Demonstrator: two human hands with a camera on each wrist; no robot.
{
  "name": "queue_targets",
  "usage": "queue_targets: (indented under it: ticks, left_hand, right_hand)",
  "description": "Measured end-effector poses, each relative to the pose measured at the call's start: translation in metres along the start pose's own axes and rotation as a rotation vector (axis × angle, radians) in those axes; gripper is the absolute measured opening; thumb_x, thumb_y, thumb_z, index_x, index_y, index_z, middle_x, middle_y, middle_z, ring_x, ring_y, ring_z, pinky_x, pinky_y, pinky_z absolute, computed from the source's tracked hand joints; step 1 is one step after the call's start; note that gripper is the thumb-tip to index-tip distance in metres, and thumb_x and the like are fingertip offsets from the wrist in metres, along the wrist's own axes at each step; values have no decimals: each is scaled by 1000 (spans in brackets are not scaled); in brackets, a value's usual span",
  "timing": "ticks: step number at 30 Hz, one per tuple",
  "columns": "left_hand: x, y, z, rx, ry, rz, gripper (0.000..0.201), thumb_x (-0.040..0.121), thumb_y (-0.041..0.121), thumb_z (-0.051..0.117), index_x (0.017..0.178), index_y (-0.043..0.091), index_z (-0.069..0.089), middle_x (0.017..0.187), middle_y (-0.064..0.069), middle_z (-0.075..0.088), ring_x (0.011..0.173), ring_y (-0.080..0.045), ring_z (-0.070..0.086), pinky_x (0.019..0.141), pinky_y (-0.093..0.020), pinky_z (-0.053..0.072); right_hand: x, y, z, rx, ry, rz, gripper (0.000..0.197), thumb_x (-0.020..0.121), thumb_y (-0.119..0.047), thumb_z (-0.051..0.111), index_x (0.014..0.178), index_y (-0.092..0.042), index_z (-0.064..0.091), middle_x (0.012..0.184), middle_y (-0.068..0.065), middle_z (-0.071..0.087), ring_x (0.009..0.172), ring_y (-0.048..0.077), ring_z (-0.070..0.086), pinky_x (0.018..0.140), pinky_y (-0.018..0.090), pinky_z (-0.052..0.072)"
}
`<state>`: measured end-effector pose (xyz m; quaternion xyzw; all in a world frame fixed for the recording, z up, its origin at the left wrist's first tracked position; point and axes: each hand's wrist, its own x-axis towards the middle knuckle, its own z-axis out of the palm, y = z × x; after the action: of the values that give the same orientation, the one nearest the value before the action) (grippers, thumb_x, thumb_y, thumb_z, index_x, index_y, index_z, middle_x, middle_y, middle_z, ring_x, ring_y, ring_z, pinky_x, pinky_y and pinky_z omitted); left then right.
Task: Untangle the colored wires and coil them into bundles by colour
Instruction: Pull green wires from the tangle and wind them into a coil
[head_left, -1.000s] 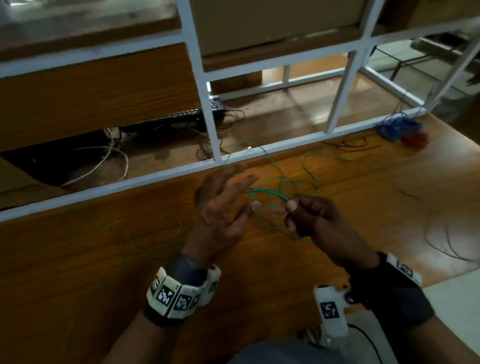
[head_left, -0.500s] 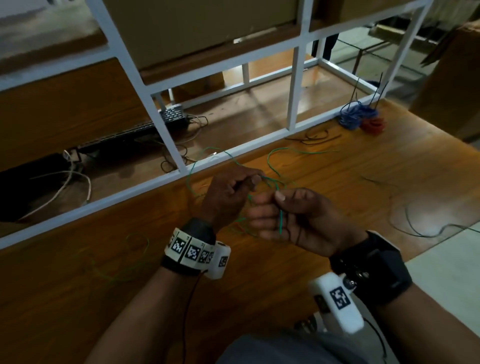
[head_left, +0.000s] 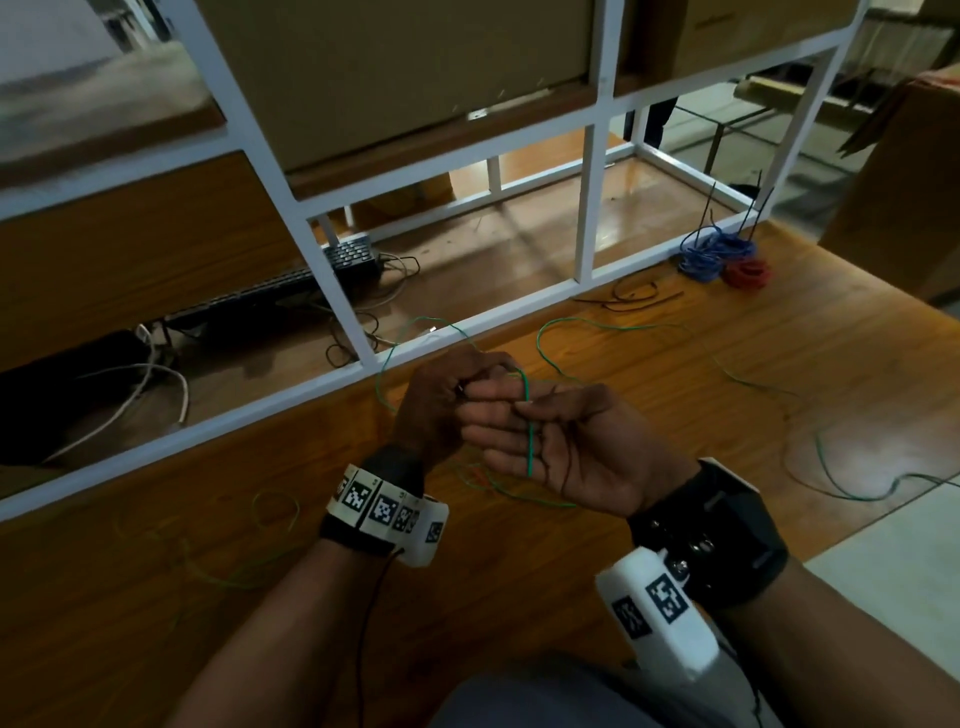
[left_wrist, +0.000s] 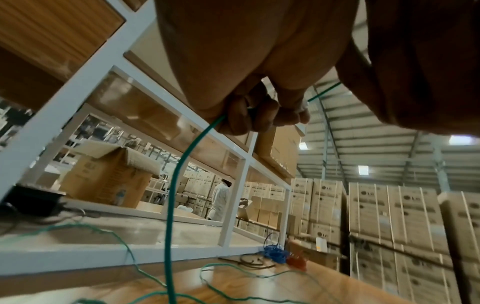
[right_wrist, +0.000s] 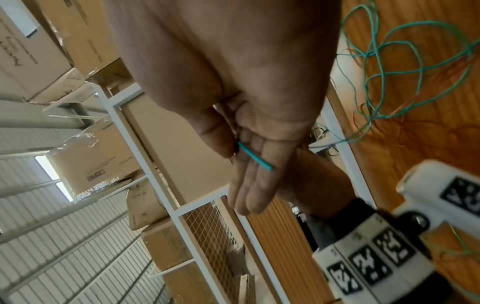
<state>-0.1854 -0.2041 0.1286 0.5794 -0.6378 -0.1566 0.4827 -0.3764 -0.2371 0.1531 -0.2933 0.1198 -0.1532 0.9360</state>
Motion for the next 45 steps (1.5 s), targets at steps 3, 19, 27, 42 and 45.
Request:
queue_targets:
  ticks: [3,19,27,42,45]
  left_hand:
    - [3,2,1,-147,-54,-101,26,94,6,60,101,26,74,93,-6,69,89,-22,65,78,-44,53]
    - [-38,-15,19,-337,-163,-346,19,95,15,56,99,4,71,72,-7,67,64,0,61,65,-14,46]
    - [-68,-36,19,-373,-178,-469,12,88,32,63,89,39,73,71,9,67,67,-6,61,67,-26,49]
    - [16,26,6,-161,-226,22,7,88,9,72,93,8,76,83,0,74,71,-13,69,67,-28,57]
    - [37,32,17,-240,-244,-6,7,83,4,75,89,6,77,79,-1,76,66,-16,70,66,-30,57]
  right_hand:
    - [1,-4,3,-155,30,75,34,93,-3,46,108,-5,76,88,12,74,74,23,75,70,35,64]
    - [23,-11,-13,50,-90,-508,47,108,-2,23,154,1,31,159,19,41,150,30,37,122,42,34]
    - [38,-13,-65,-1489,640,-796,33,106,-8,43,134,-6,61,142,16,60,144,31,45,117,51,40]
    - [-26,1,-54,-915,-78,83,28,107,-19,50,112,1,69,91,16,73,87,30,70,78,34,53]
    - [-26,2,-57,-602,-202,121,31,107,-10,44,128,7,59,107,20,73,98,26,73,82,35,58]
